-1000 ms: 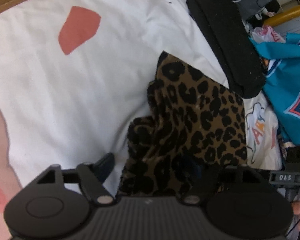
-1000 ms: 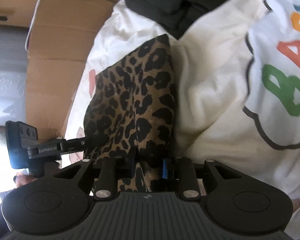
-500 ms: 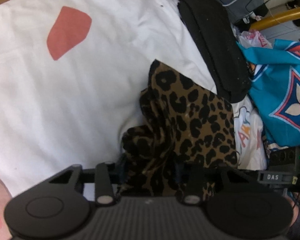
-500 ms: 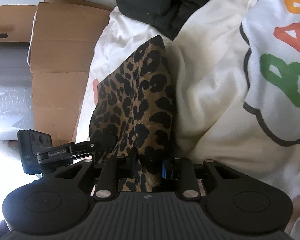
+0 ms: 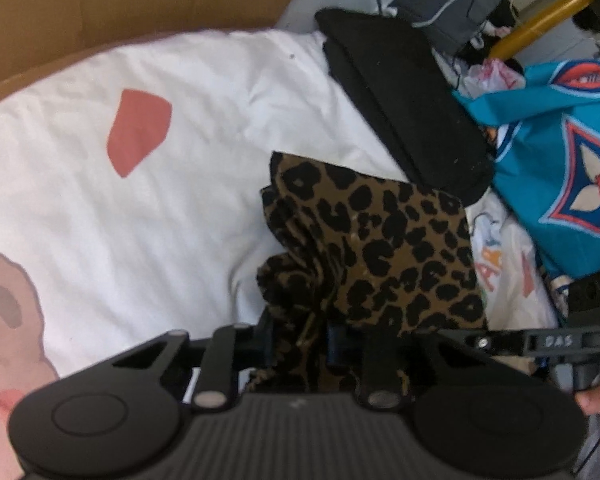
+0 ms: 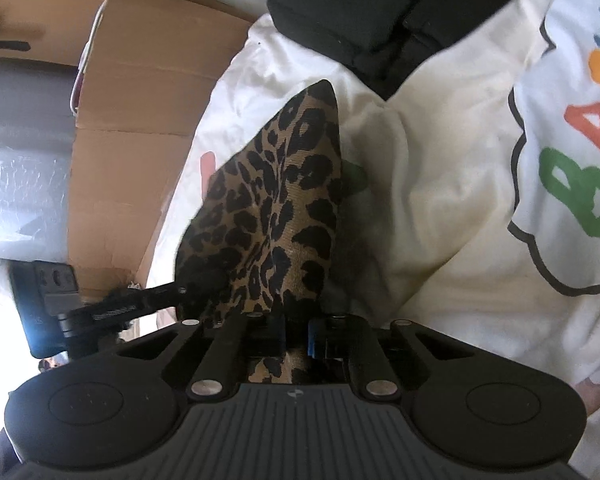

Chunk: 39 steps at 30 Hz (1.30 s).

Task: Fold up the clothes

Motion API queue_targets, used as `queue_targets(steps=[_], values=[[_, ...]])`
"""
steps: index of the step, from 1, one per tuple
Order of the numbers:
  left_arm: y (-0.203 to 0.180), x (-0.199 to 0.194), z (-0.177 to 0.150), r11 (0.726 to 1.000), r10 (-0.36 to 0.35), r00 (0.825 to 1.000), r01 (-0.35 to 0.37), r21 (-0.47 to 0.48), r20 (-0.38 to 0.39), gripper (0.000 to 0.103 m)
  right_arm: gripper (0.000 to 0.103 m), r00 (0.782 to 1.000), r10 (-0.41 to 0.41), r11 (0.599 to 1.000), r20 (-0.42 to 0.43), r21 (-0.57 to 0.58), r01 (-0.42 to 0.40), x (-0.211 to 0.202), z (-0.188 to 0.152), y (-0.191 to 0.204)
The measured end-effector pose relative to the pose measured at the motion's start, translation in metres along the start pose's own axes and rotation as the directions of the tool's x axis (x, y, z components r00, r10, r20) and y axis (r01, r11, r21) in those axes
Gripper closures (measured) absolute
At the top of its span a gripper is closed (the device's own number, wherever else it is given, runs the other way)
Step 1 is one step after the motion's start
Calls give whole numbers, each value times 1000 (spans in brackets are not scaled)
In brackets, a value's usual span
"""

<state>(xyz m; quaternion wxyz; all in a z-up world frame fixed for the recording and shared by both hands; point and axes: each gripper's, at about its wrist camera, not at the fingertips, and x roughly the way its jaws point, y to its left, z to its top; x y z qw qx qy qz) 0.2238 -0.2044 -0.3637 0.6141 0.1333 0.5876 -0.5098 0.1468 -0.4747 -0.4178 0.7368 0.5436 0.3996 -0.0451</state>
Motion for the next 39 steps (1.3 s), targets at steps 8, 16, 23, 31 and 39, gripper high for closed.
queue_targets(steps=[8,16,23,31,39], values=[[-17,-52,-11,1000,22,996,-22,-10,91,79,97,1000,16,995,22,-99,-14,-22,0,32],[-39,-104,-18,999,50,985,-49,-8,163,79,97,999,31,966,36,-259,-21,-50,-6,82],[-62,-150,-18,999,53,966,-49,-22,253,79,97,996,48,921,75,-389,-15,-91,-8,128],[-96,-200,-9,998,46,947,-57,23,317,79,97,989,76,878,125,-478,-7,-138,-5,174],[-131,-236,-5,995,42,931,-73,71,363,79,97,979,104,844,177,-537,8,-183,-4,205]])
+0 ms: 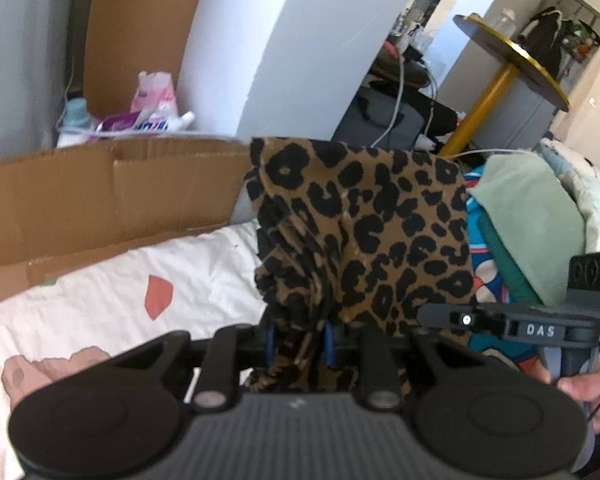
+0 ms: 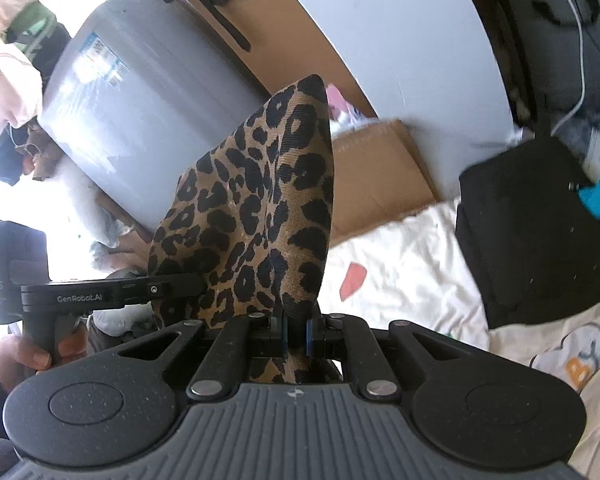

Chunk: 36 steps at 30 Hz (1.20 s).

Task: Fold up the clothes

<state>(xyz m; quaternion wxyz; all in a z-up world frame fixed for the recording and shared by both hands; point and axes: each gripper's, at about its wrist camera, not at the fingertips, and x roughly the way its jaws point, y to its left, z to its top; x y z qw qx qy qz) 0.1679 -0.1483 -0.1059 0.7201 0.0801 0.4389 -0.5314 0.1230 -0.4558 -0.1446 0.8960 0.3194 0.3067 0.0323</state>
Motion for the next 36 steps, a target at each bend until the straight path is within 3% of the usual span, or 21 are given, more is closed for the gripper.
queue_targets(steps=[11,21,28,36], values=[[-35,-31,10,999,11,1000,-13,53,28,79,97,999,-12,1000,46,-14,13,-41,6,14],[-84,-57,49,988,9,998,-17,155,55,79,97,992,-21,998,127,-51,28,-91,35,35],[-114,-53,67,982,-11,998,-2,190,66,79,97,979,-54,997,194,-46,64,-125,50,36],[-124,-26,58,984,-28,998,17,175,62,79,97,972,-102,994,213,-10,106,-139,51,16]])
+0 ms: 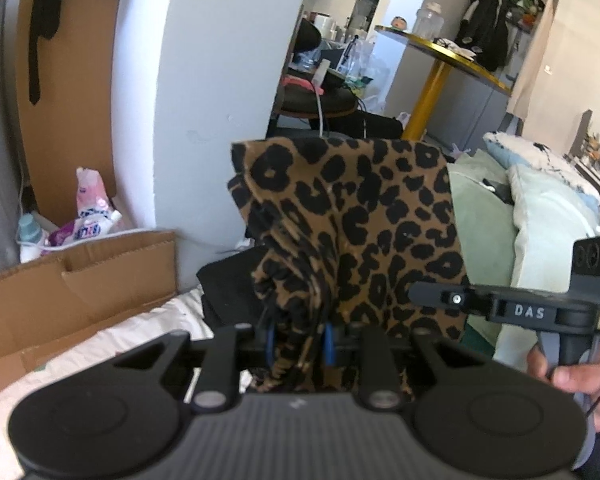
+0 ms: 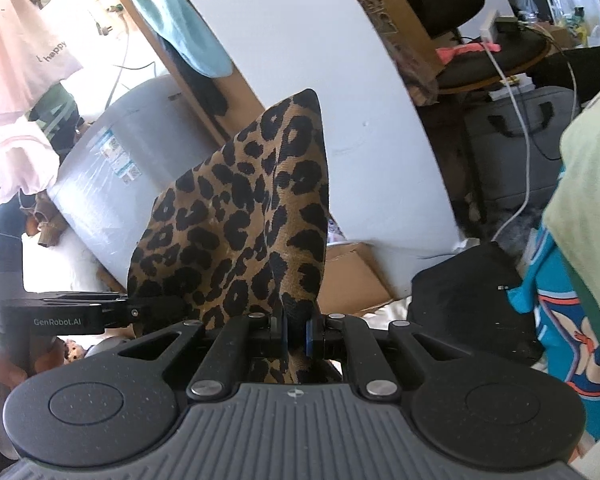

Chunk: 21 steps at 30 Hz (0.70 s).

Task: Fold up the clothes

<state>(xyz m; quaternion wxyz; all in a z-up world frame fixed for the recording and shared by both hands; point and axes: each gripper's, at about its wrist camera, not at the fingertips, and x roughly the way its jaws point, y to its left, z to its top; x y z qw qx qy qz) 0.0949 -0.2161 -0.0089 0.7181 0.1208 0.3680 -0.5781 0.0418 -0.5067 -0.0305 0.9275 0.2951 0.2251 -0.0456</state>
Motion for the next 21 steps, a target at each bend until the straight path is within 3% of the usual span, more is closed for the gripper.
queue_targets(steps=[5,7,11,21], values=[[-2,14,-14,1000,-5,1000,5,-21,9,79,97,999,-47,999,-13,7,47,4,-9,-15],[-8,22,-18,1000,10,1000,-10,25,9,79,97,997,-70,998,-13,-3,70,8,-14,-21],[-6,43,-32,999,-26,999,25,25,23,79,97,992,-129,989,1,-66,129,19,-25,-28],[17,137,-89,998,-22,998,18,-65,-58,79,97,973,-226,972,-48,-75,222,73,-79,-88]])
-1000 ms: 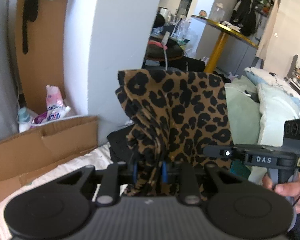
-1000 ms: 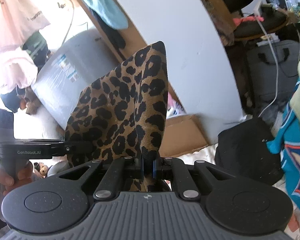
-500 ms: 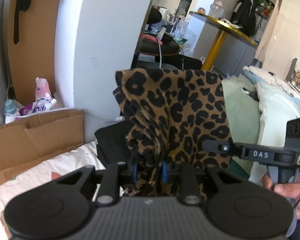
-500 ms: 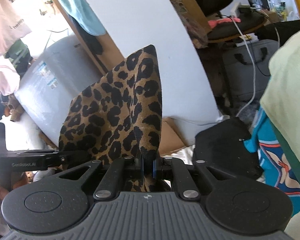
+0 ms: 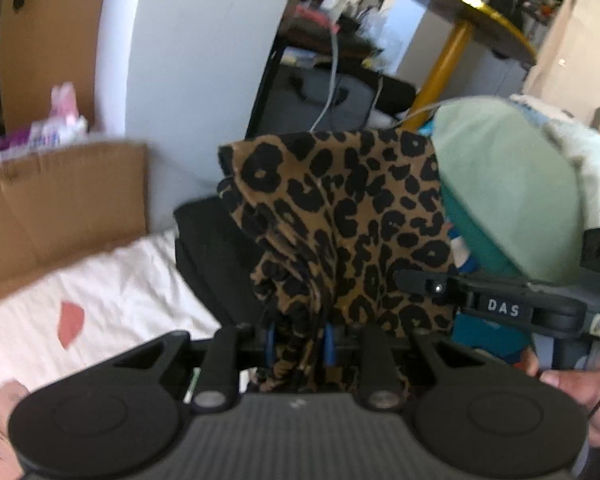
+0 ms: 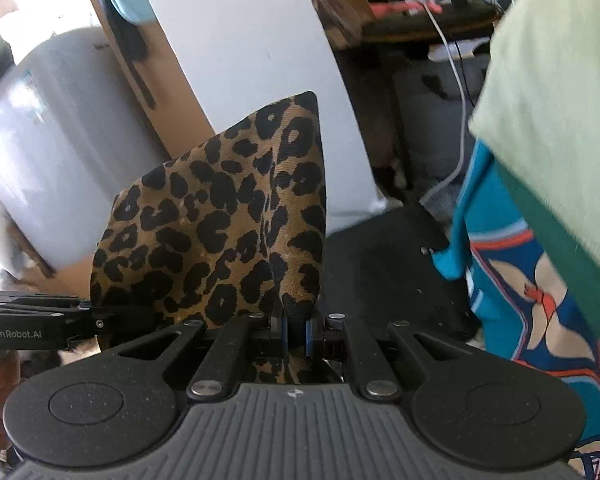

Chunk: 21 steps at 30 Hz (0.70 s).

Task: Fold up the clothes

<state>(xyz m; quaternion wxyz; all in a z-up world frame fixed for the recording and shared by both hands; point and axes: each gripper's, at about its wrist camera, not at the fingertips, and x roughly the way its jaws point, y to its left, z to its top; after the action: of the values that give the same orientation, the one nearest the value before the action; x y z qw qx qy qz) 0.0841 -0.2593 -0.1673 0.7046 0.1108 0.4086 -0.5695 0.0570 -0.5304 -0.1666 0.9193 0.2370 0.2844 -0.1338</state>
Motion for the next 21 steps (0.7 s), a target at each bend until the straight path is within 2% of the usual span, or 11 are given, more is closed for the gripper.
queue_targets(steps=[5,9,21], values=[[14,42,-14,999,3,1000,-4,-40,-30,79,97,999,-24,999,-28,-25,23,32,-21,-15],[20,70,-11,997,-18,999,15,-70,-38,79,97,998,-46,999,-40,5,46,54,-27,-37],[31,124,16,993,-58,998,54,-105,-33,79,97,994,-109,994,-33,-17,108,102,3,-74]])
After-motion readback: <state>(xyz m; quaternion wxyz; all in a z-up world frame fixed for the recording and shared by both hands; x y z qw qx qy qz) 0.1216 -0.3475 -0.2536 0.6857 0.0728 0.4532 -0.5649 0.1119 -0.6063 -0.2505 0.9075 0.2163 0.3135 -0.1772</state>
